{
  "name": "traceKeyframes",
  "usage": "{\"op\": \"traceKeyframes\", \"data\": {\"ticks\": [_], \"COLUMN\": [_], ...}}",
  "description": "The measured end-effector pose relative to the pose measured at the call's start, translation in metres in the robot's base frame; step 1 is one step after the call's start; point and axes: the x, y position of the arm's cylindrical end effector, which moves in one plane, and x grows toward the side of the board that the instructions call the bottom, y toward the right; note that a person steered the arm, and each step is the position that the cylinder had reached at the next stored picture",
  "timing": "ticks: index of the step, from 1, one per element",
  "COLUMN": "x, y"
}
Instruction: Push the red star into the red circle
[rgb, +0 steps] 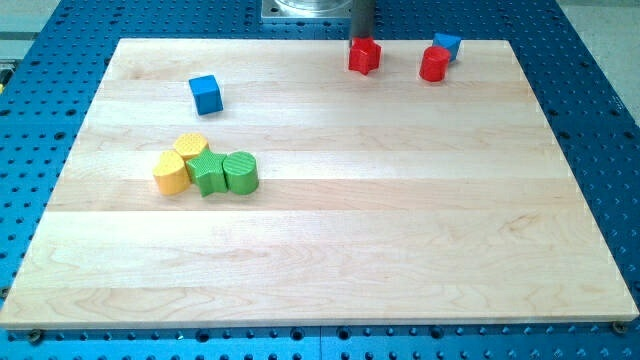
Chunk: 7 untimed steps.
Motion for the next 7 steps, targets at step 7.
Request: {"op": "traceKeyframes", "data": {"ticks": [7], "x": [0.042], "y": [-0.002]}}
